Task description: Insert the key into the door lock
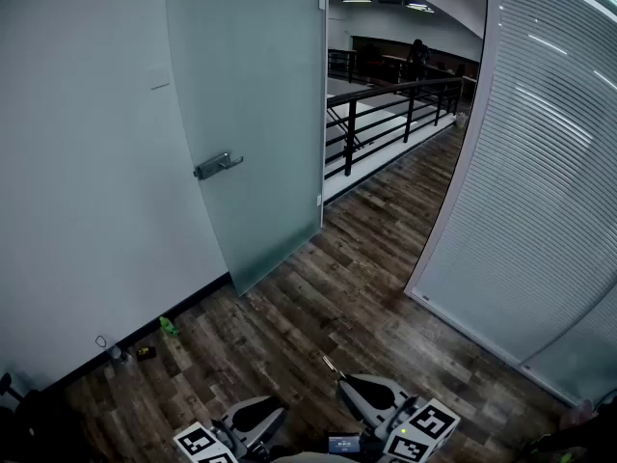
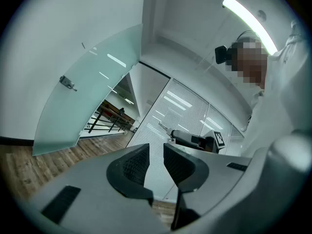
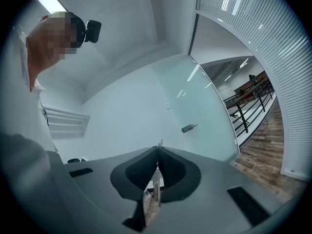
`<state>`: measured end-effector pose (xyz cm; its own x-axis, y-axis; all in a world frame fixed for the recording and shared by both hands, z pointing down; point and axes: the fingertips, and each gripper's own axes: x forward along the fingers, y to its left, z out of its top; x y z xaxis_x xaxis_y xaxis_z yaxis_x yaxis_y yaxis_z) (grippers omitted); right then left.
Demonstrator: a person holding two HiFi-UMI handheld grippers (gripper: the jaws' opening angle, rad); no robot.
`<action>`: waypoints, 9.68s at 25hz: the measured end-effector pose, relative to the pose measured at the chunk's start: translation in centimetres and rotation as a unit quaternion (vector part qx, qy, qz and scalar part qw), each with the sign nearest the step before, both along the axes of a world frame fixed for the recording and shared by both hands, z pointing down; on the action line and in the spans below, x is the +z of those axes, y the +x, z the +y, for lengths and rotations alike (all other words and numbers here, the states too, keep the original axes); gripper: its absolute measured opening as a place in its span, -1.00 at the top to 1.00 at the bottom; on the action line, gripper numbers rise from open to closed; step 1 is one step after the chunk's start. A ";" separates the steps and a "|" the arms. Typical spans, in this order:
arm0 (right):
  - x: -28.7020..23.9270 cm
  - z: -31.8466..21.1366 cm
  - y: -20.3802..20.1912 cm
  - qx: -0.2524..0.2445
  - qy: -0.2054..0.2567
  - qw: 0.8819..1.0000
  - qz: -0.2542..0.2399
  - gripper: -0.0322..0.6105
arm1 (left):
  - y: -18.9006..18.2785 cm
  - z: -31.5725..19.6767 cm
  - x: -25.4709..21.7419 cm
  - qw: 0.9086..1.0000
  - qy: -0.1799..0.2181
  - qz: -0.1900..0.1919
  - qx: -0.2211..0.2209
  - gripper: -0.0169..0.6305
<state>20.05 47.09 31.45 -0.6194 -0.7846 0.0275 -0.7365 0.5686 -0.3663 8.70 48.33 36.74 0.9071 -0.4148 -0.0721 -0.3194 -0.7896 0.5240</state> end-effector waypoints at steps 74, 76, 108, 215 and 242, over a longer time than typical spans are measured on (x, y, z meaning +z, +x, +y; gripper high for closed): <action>1.8 -5.1 -11.0 0.032 -0.050 0.998 0.015 0.85 | -13.0 -4.4 0.9 1.000 -0.019 0.009 -0.006 0.67; 1.9 -5.2 -11.2 0.032 -0.050 0.998 0.016 0.85 | -13.2 -4.5 1.1 1.000 -0.020 0.009 -0.006 0.67; 3.0 -20.7 -9.0 -0.037 -0.059 0.997 0.013 0.85 | -9.8 -17.9 1.6 0.998 -0.031 0.002 -0.061 0.67; 3.9 -72.4 -19.2 -0.104 -0.080 0.991 0.023 0.85 | -18.2 -70.7 -0.7 0.993 -0.034 -0.016 -0.116 0.67; 4.0 -77.5 -18.9 -0.088 -0.064 0.992 0.065 0.85 | -20.0 -77.9 -1.5 0.987 0.008 -0.071 -0.146 0.63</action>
<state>1.15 -30.44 35.49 -0.7316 -0.6490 0.2087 -0.6754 0.6484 -0.3513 -11.33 -29.56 35.26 0.7507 -0.6595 0.0394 -0.6039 -0.6607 0.4459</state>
